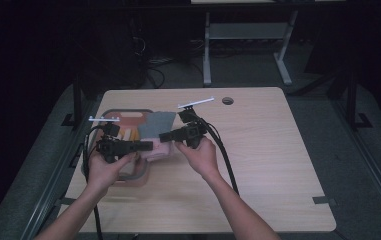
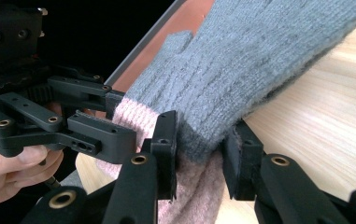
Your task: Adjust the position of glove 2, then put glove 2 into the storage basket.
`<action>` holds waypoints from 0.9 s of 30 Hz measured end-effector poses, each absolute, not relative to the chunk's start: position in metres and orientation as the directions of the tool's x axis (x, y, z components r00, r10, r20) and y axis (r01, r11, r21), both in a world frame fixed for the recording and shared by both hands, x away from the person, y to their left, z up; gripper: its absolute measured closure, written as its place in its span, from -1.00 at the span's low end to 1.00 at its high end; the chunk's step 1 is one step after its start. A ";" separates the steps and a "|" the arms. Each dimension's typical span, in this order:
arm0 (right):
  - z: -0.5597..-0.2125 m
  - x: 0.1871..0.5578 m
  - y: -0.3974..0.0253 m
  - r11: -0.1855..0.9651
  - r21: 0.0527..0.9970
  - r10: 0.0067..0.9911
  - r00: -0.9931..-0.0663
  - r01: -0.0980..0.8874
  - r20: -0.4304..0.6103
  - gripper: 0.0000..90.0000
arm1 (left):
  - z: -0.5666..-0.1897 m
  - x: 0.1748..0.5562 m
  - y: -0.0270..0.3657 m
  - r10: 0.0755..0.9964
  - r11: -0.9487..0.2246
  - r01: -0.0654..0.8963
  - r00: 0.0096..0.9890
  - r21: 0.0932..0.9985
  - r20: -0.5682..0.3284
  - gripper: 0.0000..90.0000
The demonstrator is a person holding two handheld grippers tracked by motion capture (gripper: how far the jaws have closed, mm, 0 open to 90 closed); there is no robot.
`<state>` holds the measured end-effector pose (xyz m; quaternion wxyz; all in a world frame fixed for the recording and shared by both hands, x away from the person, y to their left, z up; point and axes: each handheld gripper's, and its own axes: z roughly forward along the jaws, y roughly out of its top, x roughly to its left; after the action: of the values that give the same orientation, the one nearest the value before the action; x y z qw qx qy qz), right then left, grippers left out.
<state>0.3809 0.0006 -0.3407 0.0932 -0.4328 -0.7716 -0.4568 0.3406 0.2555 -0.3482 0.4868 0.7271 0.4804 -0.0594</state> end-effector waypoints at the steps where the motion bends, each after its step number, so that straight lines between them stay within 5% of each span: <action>1: -0.340 0.381 0.003 0.209 0.625 0.582 -0.609 0.752 0.539 0.52 | -0.347 0.341 0.258 0.643 -0.061 0.756 0.529 0.652 -0.554 0.29; 27: -0.344 0.390 0.057 0.191 0.615 0.528 -0.608 0.765 0.593 0.52 | -0.340 0.337 0.310 0.692 -0.047 0.757 0.495 0.652 -0.525 0.29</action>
<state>0.3895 0.0571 -0.3443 0.1255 -0.4246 -0.7614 -0.4736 0.3368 0.3101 -0.3403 0.4746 0.7227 0.5013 -0.0339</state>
